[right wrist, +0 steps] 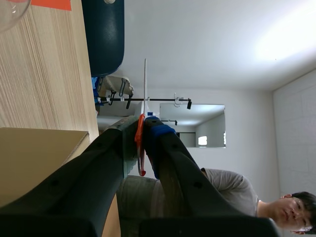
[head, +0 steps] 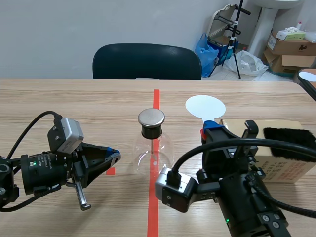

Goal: Do the electroscope experiment

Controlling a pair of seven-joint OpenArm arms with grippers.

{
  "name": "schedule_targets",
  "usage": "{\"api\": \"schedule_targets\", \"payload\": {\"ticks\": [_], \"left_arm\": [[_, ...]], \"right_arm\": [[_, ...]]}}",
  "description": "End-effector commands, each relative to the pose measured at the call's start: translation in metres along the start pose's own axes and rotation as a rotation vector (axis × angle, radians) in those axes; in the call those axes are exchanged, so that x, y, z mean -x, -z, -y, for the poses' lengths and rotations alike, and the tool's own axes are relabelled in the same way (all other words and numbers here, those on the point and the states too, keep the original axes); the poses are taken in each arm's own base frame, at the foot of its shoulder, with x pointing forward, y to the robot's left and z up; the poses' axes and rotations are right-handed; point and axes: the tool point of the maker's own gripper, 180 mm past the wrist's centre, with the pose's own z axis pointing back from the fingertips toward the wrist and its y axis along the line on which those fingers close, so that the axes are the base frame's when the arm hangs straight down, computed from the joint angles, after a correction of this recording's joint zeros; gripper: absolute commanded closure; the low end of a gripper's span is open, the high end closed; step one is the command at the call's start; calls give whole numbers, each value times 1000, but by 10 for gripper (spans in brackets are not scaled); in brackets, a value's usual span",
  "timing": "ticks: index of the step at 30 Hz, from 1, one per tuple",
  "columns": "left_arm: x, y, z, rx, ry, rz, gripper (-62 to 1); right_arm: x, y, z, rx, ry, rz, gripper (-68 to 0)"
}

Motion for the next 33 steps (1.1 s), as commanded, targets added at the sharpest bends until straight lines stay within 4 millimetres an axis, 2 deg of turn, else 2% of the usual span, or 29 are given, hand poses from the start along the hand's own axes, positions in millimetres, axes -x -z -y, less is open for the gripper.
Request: {"api": "schedule_targets", "payload": {"ticks": [1, 23, 33], "left_arm": [[-10, 2, -3, -11, 1, 38, -30], [-10, 2, -3, -11, 1, 38, -30], [-10, 2, -4, -14, 3, 38, -30]], "right_arm": [[6, 3, 7, 27, -17, -7, -9], [7, 4, 7, 28, -17, -8, -9], [12, 10, 11, 43, -14, -8, -9]]}}
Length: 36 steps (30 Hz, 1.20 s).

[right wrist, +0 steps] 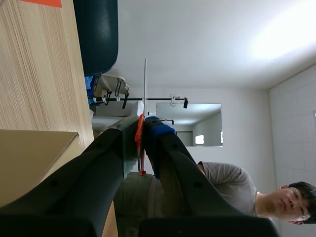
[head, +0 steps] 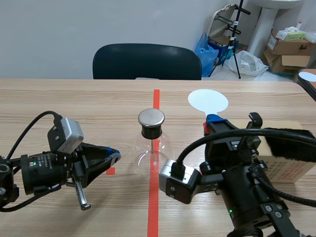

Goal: Do the electroscope experiment

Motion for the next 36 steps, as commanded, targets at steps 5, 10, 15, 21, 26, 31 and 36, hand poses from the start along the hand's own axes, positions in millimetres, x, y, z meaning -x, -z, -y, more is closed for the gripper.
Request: {"api": "schedule_targets", "payload": {"ticks": [5, 10, 15, 21, 26, 31, 36], "left_arm": [[-10, 2, -4, -14, 3, 38, -30], [-10, 2, -4, -14, 3, 38, -30], [-10, 2, -4, -14, 3, 38, -30], [-10, 2, -4, -16, 4, 38, -30], [-10, 2, -4, -17, 6, 38, -30], [-10, 2, -4, -17, 6, 38, -30], [-10, 2, -4, -17, 6, 38, -30]], "right_arm": [[5, 3, 7, 27, -12, -5, -9], [-2, 3, 7, 26, -12, 33, -9], [-14, 2, 6, 24, -13, 104, -9], [-29, 0, 1, -1, -19, 188, -9], [-42, -2, 1, 0, -20, 262, -9], [-55, -6, 1, 0, -21, 337, -9], [-60, -8, -2, -19, -25, 374, -9]]}}
